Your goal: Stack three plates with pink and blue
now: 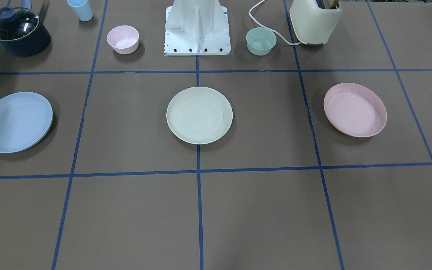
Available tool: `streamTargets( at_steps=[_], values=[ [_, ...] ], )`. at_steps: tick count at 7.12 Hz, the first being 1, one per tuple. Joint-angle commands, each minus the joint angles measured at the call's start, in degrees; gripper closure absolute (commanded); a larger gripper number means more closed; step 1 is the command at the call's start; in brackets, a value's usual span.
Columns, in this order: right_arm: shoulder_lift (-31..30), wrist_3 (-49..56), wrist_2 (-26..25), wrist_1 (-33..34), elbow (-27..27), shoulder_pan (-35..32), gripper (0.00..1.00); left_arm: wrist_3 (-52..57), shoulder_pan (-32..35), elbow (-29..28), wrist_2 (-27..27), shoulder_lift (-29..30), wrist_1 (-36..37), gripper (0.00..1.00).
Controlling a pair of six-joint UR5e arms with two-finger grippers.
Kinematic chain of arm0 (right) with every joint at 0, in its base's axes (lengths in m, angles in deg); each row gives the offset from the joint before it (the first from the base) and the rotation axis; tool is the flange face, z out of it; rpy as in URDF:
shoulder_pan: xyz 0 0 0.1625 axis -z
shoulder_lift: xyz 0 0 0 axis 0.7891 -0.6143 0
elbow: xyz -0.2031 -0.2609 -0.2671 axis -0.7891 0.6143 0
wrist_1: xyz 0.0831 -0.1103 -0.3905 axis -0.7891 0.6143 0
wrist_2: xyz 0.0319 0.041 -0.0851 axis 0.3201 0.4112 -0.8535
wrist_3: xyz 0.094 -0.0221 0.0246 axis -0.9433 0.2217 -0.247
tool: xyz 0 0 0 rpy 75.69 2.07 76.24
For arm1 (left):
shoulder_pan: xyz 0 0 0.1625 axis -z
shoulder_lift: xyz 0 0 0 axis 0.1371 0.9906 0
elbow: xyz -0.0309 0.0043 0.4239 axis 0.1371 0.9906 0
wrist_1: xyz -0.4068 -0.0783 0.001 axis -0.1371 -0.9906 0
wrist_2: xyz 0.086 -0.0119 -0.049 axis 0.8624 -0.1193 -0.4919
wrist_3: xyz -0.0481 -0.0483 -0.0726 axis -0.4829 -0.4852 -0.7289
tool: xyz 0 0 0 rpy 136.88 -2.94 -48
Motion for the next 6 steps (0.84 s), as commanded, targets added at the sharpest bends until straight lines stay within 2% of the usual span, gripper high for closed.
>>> streamTargets(
  at_steps=[1, 2, 6],
  values=[
    [-0.2, 0.1, 2.8, -1.3, 0.1, 0.2, 0.0, -0.2, 0.0, 0.7, 0.1, -0.1, 0.0, 0.0],
    [-0.4, -0.3, 3.5, -6.7, 0.5, 1.1, 0.0, -0.2, -0.1, 0.7, 0.1, -0.1, 0.0, 0.0],
    [-0.5, -5.7, 3.2, -8.0, 1.7, 3.8, 0.0, -0.2, -0.1, 0.3, 0.1, -0.3, 0.0, 0.0]
  ],
)
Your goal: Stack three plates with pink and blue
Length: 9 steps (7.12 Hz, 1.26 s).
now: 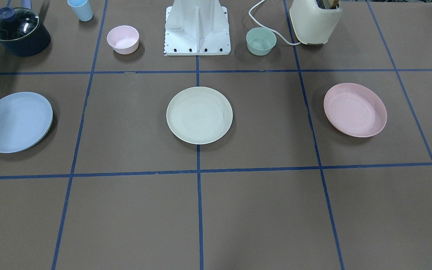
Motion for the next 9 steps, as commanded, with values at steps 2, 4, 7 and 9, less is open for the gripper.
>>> streamTargets(
  at_steps=[2, 4, 7, 9],
  values=[
    [0.3, -3.8, -0.5, -0.3, 0.8, 2.7, 0.0, 0.2, -0.2, -0.2, -0.1, 0.1, -0.4, 0.0],
    [0.5, -3.8, -0.5, -0.3, 0.8, 3.1, 0.0, -0.6, -2.3, -2.2, -1.7, 0.1, -3.7, 0.0],
    [0.6, -3.8, -0.5, -0.4, 0.8, 3.3, 0.0, -8.4, -12.3, -3.5, -2.5, 0.2, -3.8, 0.0],
    [0.6, -3.8, -0.4, -0.3, 0.8, 3.4, 0.0, -13.2, -16.9, -3.8, -3.9, 0.5, -4.3, 0.0]
  ],
)
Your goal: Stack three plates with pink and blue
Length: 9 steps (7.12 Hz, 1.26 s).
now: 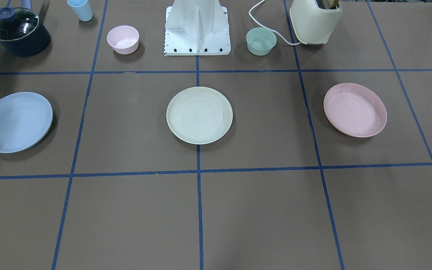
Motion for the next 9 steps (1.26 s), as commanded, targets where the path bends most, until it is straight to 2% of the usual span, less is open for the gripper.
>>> streamTargets(
  at_steps=[1, 3, 5, 7, 9],
  values=[
    [0.0, 0.0, 0.1, 0.1, 0.0, 0.2, 0.0, -2.7, -5.7, -1.2, -0.9, 0.1, -1.8, 0.0],
    [0.0, 0.0, 0.0, 0.1, 0.1, 0.4, 0.0, -3.7, -7.6, -6.9, -1.0, 1.2, -9.5, 0.0],
    [0.0, 0.0, 0.0, 0.0, 0.1, 0.5, 0.0, -5.8, -9.7, -8.2, -0.9, 2.1, -10.0, 0.01],
    [0.1, 0.0, 0.1, -0.2, 0.0, 0.7, 0.0, -5.9, -12.1, -12.8, -0.8, 6.5, -10.6, 0.01],
    [0.1, 0.0, 0.1, -0.2, 0.0, 0.8, 0.0, -5.9, -13.2, -13.7, -0.8, 6.9, -11.1, 0.02]
  ],
)
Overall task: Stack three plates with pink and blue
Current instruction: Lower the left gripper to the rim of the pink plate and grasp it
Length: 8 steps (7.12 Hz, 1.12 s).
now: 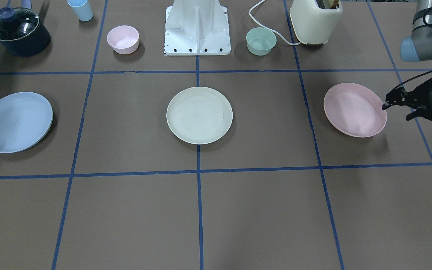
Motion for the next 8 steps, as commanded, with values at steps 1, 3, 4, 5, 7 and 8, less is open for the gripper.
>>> streamTargets(
  at_steps=[1, 3, 4, 5, 7, 8],
  values=[
    [0.0, 0.0, 0.0, 0.0, 0.1, 0.2, 0.0, 0.0, -1.9, -1.5, -0.1, 0.9, -0.3, 0.03],
    [0.0, 0.0, 0.0, 0.0, 0.0, 0.2, 0.0, -0.2, -3.4, -3.9, -0.1, 3.1, -0.4, 0.04],
    [0.0, 0.0, 0.0, 0.0, 0.1, 0.2, 0.0, -0.3, -3.5, -3.9, -0.1, 3.3, -0.5, 0.07],
    [0.0, 0.0, -0.1, 0.0, 0.1, 0.2, 0.0, -0.2, -3.6, -4.3, -0.1, 3.3, -0.5, 0.1],
    [0.0, 0.0, 0.1, 0.0, 0.0, 0.2, 0.0, -0.2, -3.8, -4.5, -0.1, 3.3, -0.5, 0.26],
    [0.0, 0.0, 0.0, 0.0, 0.0, 0.2, 0.0, -0.2, -3.9, -4.5, -0.1, 3.3, -0.4, 0.36]
  ],
)
